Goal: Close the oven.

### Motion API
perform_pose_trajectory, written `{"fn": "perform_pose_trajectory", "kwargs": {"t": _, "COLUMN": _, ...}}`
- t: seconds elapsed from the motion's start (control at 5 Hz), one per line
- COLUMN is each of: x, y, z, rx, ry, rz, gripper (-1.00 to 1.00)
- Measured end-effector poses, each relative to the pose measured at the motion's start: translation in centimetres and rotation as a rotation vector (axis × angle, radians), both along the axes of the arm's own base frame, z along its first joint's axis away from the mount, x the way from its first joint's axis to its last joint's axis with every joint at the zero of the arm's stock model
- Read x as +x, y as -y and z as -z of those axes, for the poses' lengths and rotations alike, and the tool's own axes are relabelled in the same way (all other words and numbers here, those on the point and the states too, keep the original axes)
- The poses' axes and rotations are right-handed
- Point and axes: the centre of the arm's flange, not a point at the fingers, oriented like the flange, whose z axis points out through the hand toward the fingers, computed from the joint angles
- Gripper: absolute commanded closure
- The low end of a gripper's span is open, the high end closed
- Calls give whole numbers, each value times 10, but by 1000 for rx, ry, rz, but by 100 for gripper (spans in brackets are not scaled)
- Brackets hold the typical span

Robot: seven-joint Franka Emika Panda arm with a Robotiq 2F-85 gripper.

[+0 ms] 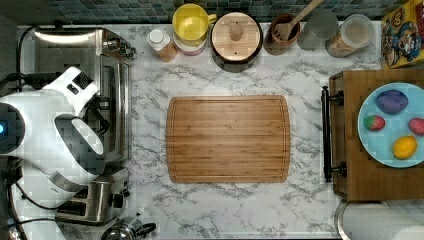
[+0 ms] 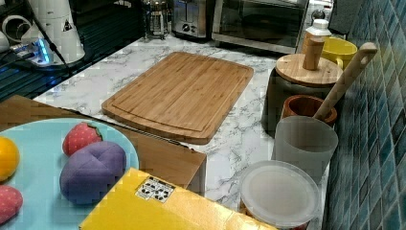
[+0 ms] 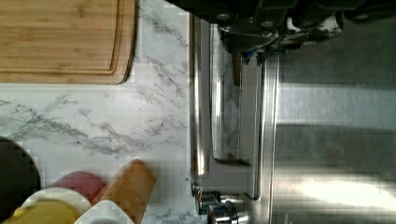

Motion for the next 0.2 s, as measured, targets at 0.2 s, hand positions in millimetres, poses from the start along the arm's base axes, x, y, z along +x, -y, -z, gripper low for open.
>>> {"fn": "perform_pose_trajectory", "kwargs": {"t": 0.2, "x": -1, "y": 6, "z": -18, "rx": 9, "ry": 30, "rz": 9, "gripper": 100}}
